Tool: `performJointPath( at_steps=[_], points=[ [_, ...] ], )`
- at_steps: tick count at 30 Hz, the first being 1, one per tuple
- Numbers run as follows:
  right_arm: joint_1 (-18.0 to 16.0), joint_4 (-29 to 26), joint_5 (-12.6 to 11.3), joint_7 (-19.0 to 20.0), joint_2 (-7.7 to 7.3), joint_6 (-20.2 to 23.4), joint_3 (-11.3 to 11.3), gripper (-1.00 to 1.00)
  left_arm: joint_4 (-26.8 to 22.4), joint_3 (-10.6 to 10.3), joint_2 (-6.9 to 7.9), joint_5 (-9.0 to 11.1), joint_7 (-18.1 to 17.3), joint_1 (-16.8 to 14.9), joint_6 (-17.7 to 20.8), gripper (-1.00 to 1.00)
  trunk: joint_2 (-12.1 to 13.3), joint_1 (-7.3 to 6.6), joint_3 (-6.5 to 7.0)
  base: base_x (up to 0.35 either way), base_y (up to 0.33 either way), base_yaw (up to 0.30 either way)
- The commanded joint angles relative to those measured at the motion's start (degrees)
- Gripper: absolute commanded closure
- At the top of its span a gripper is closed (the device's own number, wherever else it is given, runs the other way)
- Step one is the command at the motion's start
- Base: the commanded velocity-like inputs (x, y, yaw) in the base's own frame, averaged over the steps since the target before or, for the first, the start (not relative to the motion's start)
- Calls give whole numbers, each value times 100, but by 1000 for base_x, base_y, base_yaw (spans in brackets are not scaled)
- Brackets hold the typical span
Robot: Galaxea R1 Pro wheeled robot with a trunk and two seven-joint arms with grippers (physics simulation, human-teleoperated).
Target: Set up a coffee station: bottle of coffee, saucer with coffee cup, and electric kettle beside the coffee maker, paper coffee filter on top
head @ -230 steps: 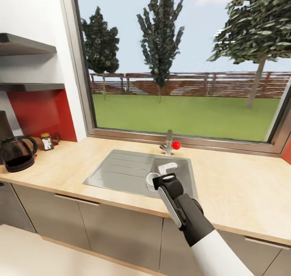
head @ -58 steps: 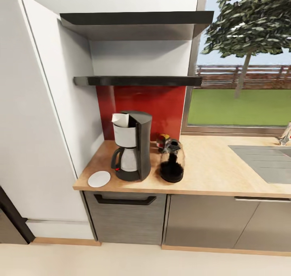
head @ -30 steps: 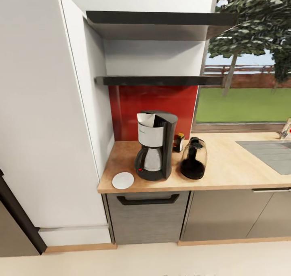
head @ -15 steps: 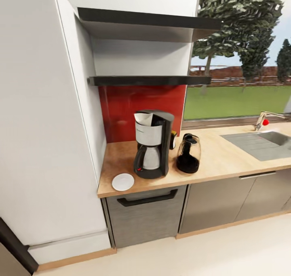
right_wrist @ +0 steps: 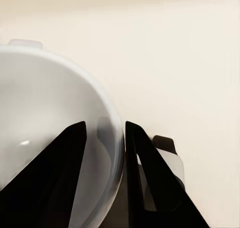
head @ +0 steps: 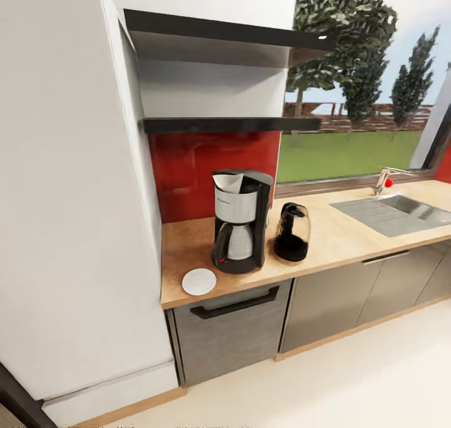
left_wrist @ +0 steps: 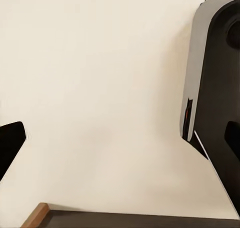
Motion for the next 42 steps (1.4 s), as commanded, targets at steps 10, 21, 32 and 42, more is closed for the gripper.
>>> performJointPath(
  at_steps=[10, 21, 32, 42],
  points=[
    [-4, -67, -94, 0, -58, 38, -26, 100, 18, 24, -20, -98, 0, 3, -42, -100, -9, 1, -10, -64, 90, -2],
    [-12, -1907, -68, -11, -204, 92, -107, 100, 18, 43, -14, -80, 5, 3, -40, -100, -9, 1, -10, -71, 0, 0],
    [-13, -4464, -31, -530, -396, 1141, -1661, 100, 18, 21, -8, -86, -2, 8, -40, -100, -9, 1, -10, 0, 0, 0],
    [-56, -6658, -58, -2442, -330, 2886, -1790, 100, 18, -16, -20, -111, -4, 5, -40, -100, -9, 1, -10, 0, 0, 0]
  ],
)
